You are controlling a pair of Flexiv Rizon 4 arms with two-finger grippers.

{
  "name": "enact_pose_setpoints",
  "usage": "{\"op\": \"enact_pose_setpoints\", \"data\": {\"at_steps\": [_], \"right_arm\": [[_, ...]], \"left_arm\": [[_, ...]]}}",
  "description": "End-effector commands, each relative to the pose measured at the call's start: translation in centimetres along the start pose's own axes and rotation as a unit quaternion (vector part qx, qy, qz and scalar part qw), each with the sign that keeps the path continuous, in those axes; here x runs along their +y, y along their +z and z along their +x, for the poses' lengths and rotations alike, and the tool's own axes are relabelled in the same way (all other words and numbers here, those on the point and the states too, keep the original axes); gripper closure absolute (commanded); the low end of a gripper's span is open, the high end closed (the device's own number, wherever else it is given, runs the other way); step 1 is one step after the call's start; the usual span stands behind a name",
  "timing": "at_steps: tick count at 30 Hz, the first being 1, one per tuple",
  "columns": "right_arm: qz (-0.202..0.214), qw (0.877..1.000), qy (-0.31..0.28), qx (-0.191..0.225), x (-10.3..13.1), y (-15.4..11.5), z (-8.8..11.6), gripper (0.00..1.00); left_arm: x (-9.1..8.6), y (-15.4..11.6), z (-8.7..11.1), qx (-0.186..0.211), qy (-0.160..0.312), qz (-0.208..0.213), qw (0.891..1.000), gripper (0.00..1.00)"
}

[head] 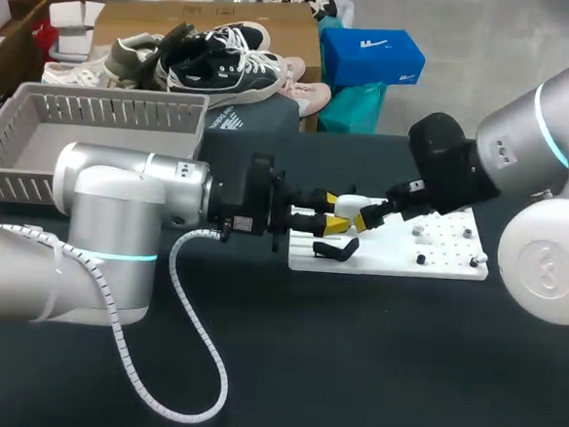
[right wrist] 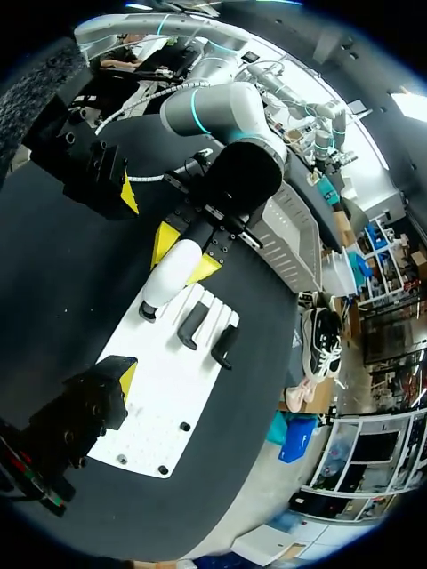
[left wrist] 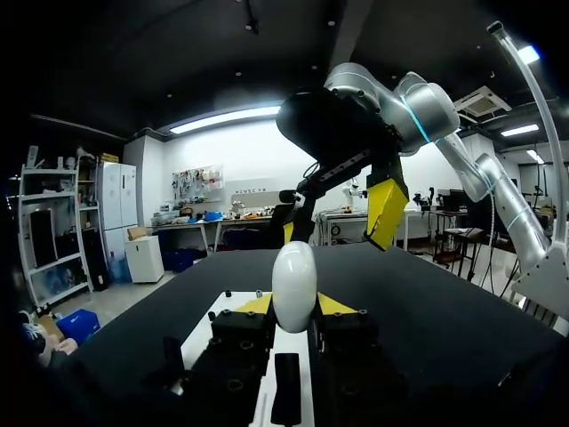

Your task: Pick up each earbud case from the left stands, insert the matching earbuds, close the lid, and place the case in the box.

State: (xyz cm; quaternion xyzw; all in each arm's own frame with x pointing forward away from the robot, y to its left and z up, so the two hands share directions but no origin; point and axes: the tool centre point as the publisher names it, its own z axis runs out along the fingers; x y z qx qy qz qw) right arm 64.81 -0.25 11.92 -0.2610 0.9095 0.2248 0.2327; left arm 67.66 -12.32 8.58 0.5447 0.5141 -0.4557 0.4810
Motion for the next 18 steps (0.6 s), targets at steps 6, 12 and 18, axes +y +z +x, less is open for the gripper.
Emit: {"op": "enact_pose_setpoints", "data": {"at_steps": [6, 12, 18], "right_arm": [[0.018, 1.0, 0.01, 0.004, -0.64, 1.01, -0.35, 0.0], [0.021, 1.0, 0.015, 0.005, -0.92, 1.35, -0.54, 0.0], [0.026, 1.0, 0.017, 0.005, -1.19, 1.47, -0.74, 0.0]], "left_arm": [[-0.06, 0.02, 0.05, -0.001, 0.001, -0.002, 1.0, 1.0], [-0.06, 0.02, 0.05, -0.001, 0.001, -0.002, 1.0, 1.0], [-0.06, 0.02, 0.05, -0.001, 0.001, -0.002, 1.0, 1.0]]}}
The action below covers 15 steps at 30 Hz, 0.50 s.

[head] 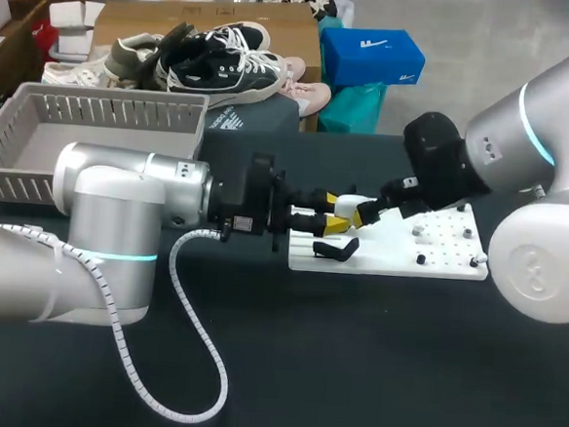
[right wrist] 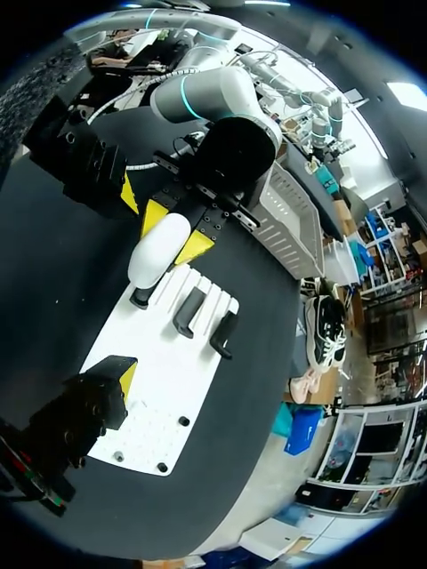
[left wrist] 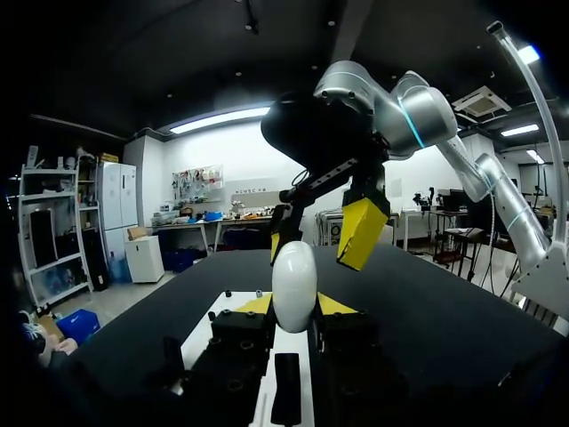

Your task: Pick up each earbud case from the left stands, insert the matching earbuds, close the lid, and place the case in the box.

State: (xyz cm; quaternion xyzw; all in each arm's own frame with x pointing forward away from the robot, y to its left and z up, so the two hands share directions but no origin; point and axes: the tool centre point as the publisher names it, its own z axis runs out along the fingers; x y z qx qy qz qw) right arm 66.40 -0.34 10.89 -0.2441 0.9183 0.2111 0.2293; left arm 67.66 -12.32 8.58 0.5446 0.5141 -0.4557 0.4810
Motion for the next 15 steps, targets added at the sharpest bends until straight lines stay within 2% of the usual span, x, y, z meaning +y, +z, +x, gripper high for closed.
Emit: {"op": "enact_pose_setpoints", "data": {"at_steps": [1, 15], "right_arm": [[0.009, 1.0, 0.002, 0.0, 0.07, 0.21, -0.15, 0.0], [0.014, 1.0, 0.004, 0.004, -0.4, 0.35, -0.41, 0.0]], "left_arm": [[-0.06, 0.02, 0.04, -0.001, 0.001, -0.001, 1.0, 1.0], [-0.06, 0.02, 0.04, -0.001, 0.001, -0.001, 1.0, 1.0]]}}
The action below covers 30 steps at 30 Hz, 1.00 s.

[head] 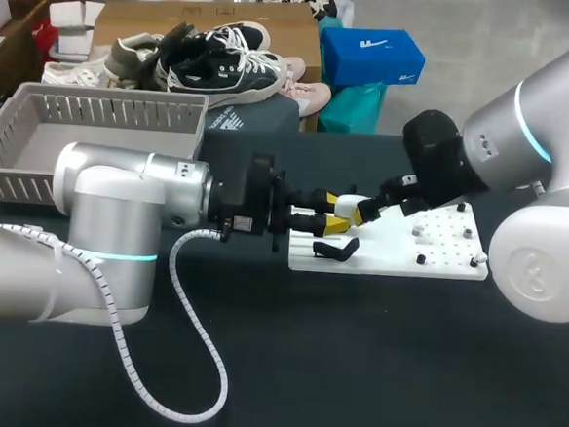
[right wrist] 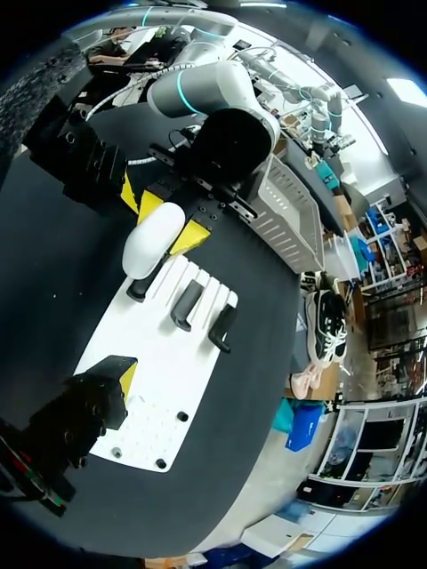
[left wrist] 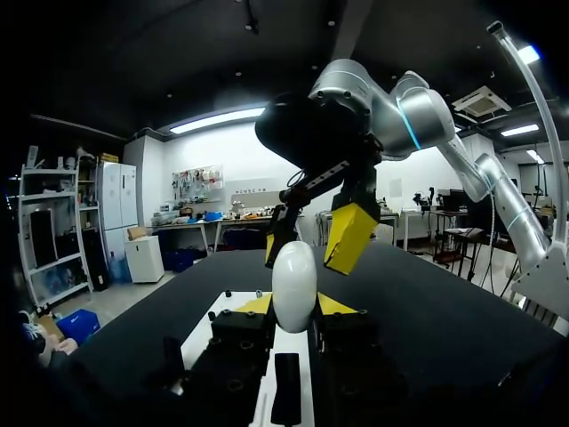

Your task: Pick up each earbud case from the left stands, insert the matching earbuds, close the lid, and place the case in the box.

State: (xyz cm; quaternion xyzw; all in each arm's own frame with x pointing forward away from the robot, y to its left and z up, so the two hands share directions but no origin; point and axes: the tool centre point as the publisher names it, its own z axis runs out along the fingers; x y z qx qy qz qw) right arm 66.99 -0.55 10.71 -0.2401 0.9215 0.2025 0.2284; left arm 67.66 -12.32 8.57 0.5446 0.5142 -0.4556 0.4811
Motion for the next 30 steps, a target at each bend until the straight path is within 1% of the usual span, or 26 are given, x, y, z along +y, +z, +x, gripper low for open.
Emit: {"op": "enact_pose_setpoints", "data": {"at_steps": [1, 14, 23, 30], "right_arm": [[0.005, 1.0, 0.001, 0.001, 0.15, 0.12, -0.13, 0.0], [0.009, 1.0, -0.001, 0.003, 0.03, 0.18, -0.46, 0.0], [0.008, 1.0, 0.0, 0.007, 0.14, 0.31, -0.2, 0.0], [0.012, 1.0, 0.004, 0.008, -0.27, 0.37, -0.2, 0.0]], "left_arm": [[-0.06, 0.01, 0.04, -0.001, 0.001, -0.001, 1.0, 1.0], [-0.06, 0.01, 0.04, -0.001, 0.001, -0.001, 1.0, 1.0], [-0.06, 0.01, 0.04, -0.001, 0.001, -0.001, 1.0, 1.0], [-0.06, 0.01, 0.04, -0.001, 0.001, -0.001, 1.0, 1.0]]}}
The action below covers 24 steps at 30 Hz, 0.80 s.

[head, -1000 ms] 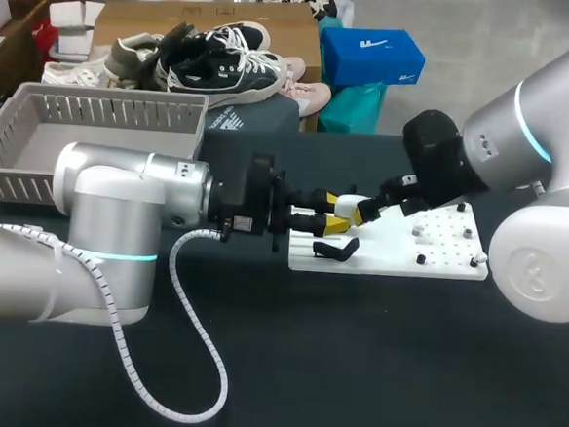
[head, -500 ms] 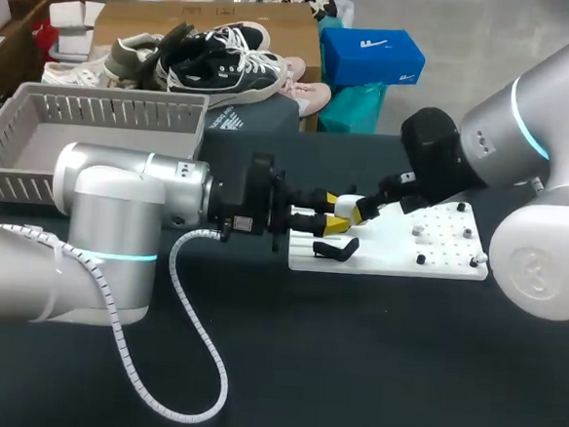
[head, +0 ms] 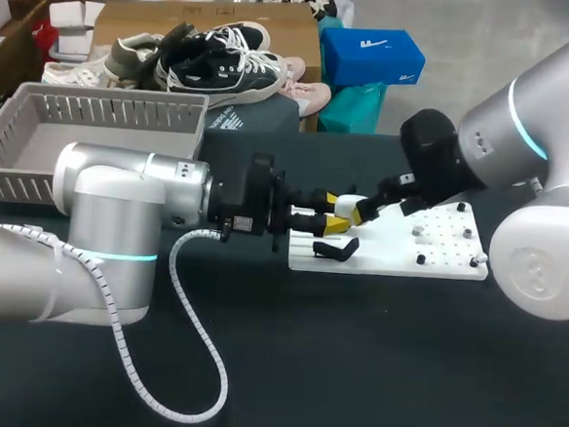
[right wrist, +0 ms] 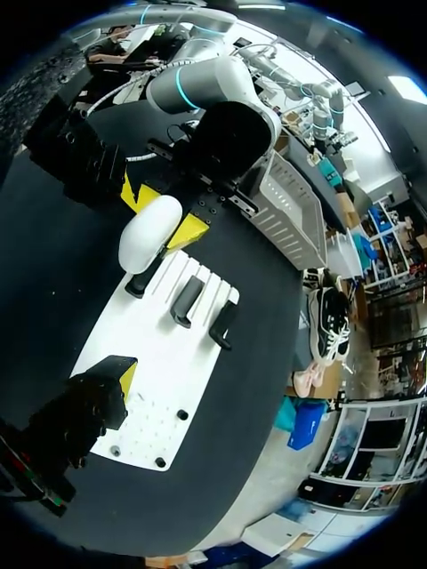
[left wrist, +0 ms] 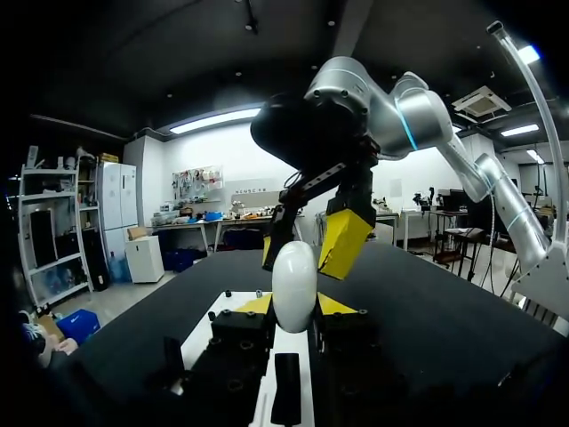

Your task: Pick up each earbud case from the left stands, insert the matching earbuds, close the lid, and place the case in the box.

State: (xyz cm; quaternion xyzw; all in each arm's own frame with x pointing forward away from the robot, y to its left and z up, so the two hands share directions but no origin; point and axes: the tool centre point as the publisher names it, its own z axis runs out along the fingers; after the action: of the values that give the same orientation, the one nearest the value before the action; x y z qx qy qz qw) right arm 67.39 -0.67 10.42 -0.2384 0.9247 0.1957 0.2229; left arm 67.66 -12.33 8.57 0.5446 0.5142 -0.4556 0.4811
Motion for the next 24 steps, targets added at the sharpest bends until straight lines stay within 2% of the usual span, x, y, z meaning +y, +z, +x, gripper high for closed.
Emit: {"op": "enact_pose_setpoints", "data": {"at_steps": [1, 14, 24], "right_arm": [[0.005, 1.0, 0.003, 0.0, 0.1, 0.0, -0.1, 0.0], [0.005, 1.0, 0.001, -0.005, 0.3, -0.4, -0.6, 0.0], [0.034, 0.999, -0.022, -0.022, -0.2, -1.8, -3.0, 0.0]], "left_arm": [[-0.1, 0.0, 0.0, -0.001, 0.001, -0.001, 1.0, 1.0], [-0.1, 0.0, 0.0, -0.001, 0.001, -0.001, 1.0, 1.0], [-0.1, 0.0, 0.0, -0.001, 0.001, -0.001, 1.0, 1.0]]}}
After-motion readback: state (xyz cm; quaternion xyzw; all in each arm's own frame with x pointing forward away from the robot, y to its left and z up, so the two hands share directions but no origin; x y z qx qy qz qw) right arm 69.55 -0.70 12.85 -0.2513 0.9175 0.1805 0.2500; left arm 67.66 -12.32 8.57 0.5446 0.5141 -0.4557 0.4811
